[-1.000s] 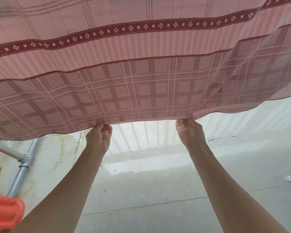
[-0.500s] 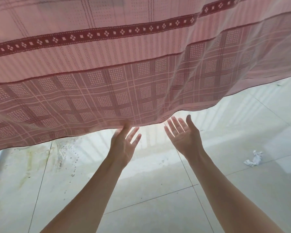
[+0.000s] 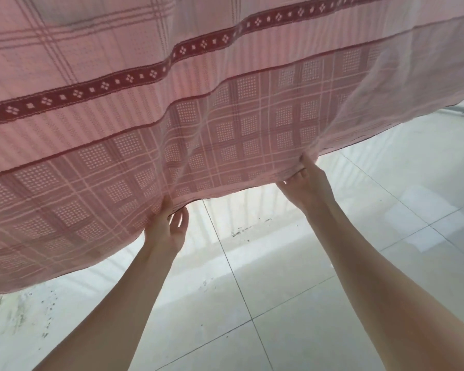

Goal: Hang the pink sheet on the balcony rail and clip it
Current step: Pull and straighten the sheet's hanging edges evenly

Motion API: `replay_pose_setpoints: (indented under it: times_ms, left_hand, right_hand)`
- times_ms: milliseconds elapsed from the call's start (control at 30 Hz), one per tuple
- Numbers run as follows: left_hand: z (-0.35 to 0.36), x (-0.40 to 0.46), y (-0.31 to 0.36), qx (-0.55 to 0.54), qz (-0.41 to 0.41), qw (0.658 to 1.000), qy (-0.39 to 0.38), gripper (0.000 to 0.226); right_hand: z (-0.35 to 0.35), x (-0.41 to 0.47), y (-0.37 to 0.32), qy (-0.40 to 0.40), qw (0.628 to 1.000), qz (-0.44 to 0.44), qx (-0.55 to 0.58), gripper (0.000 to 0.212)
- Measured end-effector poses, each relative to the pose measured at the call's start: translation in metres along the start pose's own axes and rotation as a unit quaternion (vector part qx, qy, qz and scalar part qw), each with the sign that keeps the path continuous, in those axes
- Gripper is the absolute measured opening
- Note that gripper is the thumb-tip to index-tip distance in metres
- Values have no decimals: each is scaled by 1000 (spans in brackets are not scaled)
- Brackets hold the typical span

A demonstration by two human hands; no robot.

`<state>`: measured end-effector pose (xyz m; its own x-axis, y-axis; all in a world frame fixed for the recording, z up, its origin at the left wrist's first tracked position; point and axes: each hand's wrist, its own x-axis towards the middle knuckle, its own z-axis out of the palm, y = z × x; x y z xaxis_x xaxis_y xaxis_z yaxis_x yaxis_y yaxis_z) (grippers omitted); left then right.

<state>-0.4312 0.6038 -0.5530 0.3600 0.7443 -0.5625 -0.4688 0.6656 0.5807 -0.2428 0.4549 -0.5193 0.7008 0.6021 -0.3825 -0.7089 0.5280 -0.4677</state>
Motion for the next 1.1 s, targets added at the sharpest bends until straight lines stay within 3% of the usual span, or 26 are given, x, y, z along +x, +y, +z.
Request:
replay_pose_setpoints:
  times_ms: [100,200,367,567,867,1000,1100]
  left_hand:
    - [4,2,9,-11,11,999,28,8]
    - [12,-5,10,-41,-29,998,46,7]
    - [14,-6,21,-43,-66,993,83,18]
    - [4,23,28,-21,-71,996,43,12]
    - [23,37,11,-26,-63,998,16,14]
    - [61,31,-32,-14,-63,995,-78,14]
    - [101,22,-74,-5,-63,993,-100,27]
  right_hand:
    - [0,2,-6,43,999,9,22,16]
    - [4,-7,-2,82,996,23,-7,6]
    - [10,-14,2,158,987,0,-14,8]
    - [3,-2,16,189,981,-6,-48,5]
    - [-10,13,-43,177,979,-29,-93,5]
    - [-30,36,-76,147,985,-31,-79,16]
    - [-45,55,-105,116,990,-12,-76,18]
